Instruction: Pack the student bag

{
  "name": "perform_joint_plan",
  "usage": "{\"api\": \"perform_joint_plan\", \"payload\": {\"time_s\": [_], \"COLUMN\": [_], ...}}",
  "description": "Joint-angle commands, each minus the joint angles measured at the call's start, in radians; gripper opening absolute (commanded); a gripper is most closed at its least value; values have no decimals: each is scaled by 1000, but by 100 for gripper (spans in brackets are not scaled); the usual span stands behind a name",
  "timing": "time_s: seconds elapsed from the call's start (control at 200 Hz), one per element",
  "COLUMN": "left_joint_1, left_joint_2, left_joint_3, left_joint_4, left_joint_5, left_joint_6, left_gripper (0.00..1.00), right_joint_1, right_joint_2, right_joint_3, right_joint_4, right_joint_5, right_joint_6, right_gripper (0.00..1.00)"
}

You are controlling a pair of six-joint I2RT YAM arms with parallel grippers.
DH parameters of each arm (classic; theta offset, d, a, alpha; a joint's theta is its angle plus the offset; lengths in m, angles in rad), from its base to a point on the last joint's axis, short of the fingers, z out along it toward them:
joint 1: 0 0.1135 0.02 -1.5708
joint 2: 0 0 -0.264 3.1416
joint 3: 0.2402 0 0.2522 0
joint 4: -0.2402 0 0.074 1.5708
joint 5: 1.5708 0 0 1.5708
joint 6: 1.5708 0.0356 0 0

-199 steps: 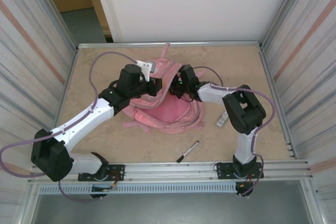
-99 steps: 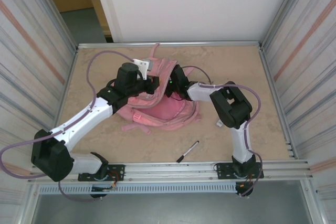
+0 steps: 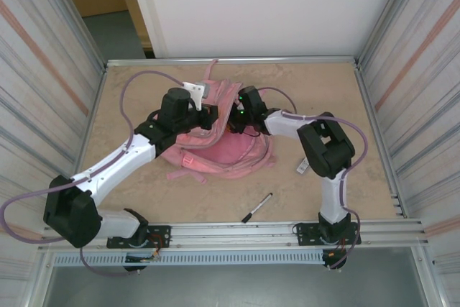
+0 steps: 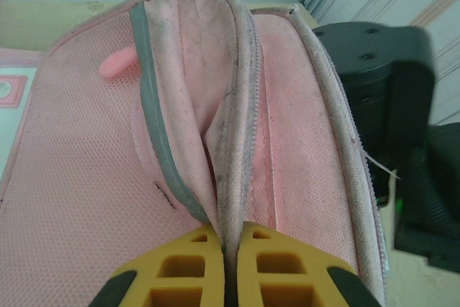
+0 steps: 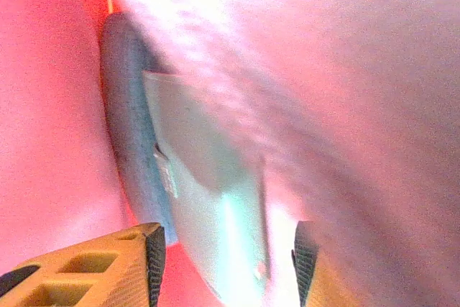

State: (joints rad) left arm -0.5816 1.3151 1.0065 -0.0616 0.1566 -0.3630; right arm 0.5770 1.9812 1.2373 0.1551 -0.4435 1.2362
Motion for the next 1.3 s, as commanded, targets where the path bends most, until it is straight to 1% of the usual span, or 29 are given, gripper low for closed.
{"api": "perform_joint_plan", "payload": {"time_s": [0.0,0.261,0.401,0.461,0.611,0.722,0.787,0.862,0.932,0.982,1.042,1.097,1.112,1.138,1.168,1.193,1.218,1.243,1.298], "left_joint_1": [13,13,13,12,6,3,4,6,6,8,7,7,8,7,8,8,8,9,19], "left_joint_2": [0,28,45,56,78,91,96,95,95,95,96,99,98,96,90,81,70,55,19], "left_joint_3": [-5,0,-12,-17,-35,-52,-51,-51,-39,-30,-32,-35,-34,-31,-28,-24,-20,-16,-17], "left_joint_4": [125,91,96,97,106,132,131,127,96,75,76,86,87,82,71,58,38,16,-32], "left_joint_5": [-31,-25,-1,9,38,32,16,-14,-53,-60,-45,-21,-14,0,15,22,23,12,-37], "left_joint_6": [43,102,95,91,88,85,84,85,90,98,108,116,119,126,138,154,173,190,206], "left_gripper": [0,0,0,0,0,0,0,0,0,0,0,0,3,13,26,40,50,56,63], "right_joint_1": [-59,-169,-207,-237,-313,-351,-370,-400,-429,-441,-436,-402,-388,-362,-325,-293,-263,-226,-162], "right_joint_2": [-100,-369,-517,-580,-729,-754,-761,-773,-781,-783,-783,-794,-799,-802,-806,-807,-806,-805,-794], "right_joint_3": [-84,-272,-295,-313,-390,-386,-383,-387,-406,-416,-408,-402,-399,-395,-384,-372,-356,-340,-314], "right_joint_4": [-93,-238,-444,-530,-632,-710,-752,-802,-810,-813,-828,-820,-815,-806,-796,-792,-794,-798,-798], "right_joint_5": [-87,-59,20,54,109,90,117,177,194,193,192,192,192,193,197,205,221,246,307], "right_joint_6": [-84,-249,-429,-478,-573,-619,-607,-570,-563,-570,-589,-624,-635,-653,-676,-693,-704,-713,-725], "right_gripper": [52,53,55,56,58,59,60,61,61,61,60,60,60,60,60,61,61,61,61]}}
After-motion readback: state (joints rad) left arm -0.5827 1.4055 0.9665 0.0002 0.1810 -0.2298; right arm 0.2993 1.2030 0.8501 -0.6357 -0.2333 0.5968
